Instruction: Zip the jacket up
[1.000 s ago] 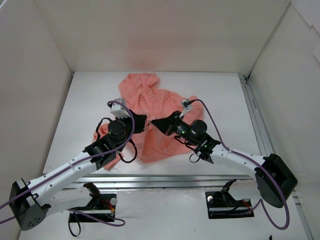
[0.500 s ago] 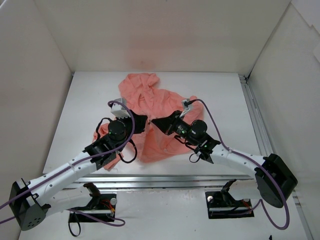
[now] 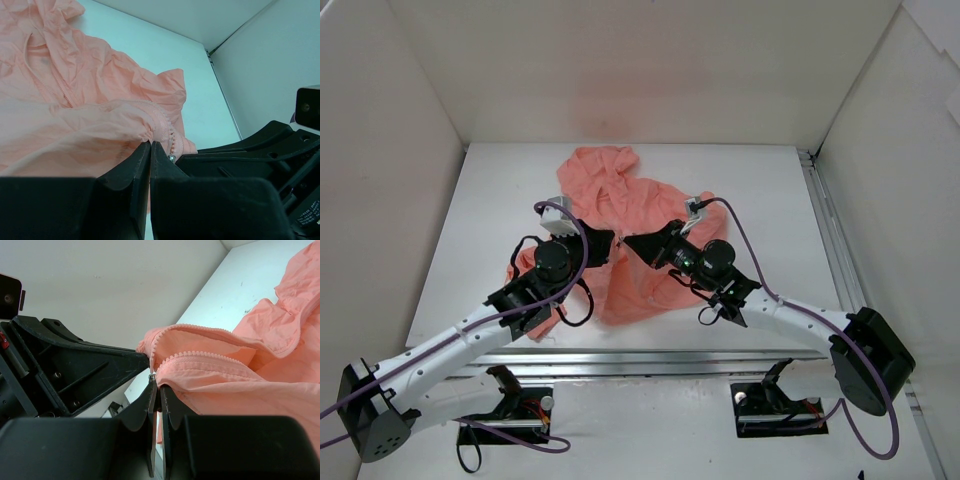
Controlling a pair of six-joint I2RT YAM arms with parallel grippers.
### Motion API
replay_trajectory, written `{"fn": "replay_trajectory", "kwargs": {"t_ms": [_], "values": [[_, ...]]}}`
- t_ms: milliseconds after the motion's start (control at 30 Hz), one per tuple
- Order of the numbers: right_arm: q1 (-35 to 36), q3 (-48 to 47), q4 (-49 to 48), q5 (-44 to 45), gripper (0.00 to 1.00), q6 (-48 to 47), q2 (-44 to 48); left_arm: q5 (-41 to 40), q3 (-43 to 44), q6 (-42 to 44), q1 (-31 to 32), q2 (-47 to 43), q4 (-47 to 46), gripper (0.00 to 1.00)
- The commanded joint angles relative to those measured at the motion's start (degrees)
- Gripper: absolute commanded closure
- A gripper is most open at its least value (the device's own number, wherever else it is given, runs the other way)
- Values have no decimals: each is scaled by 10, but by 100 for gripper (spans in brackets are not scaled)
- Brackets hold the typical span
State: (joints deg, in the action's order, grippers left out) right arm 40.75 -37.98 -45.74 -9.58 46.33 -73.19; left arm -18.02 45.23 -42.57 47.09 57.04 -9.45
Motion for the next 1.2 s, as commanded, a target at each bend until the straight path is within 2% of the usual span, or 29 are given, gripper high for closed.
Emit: {"fn": "replay_trajectory", "kwargs": {"t_ms": [0,1167], "values": [[-4,-29,-62,13,100,-4,12,4,16,3,0,-12,-42,100],[-6,-26,-67,2,100,-1,25,4,25,4,0,-8,-46,100]]}}
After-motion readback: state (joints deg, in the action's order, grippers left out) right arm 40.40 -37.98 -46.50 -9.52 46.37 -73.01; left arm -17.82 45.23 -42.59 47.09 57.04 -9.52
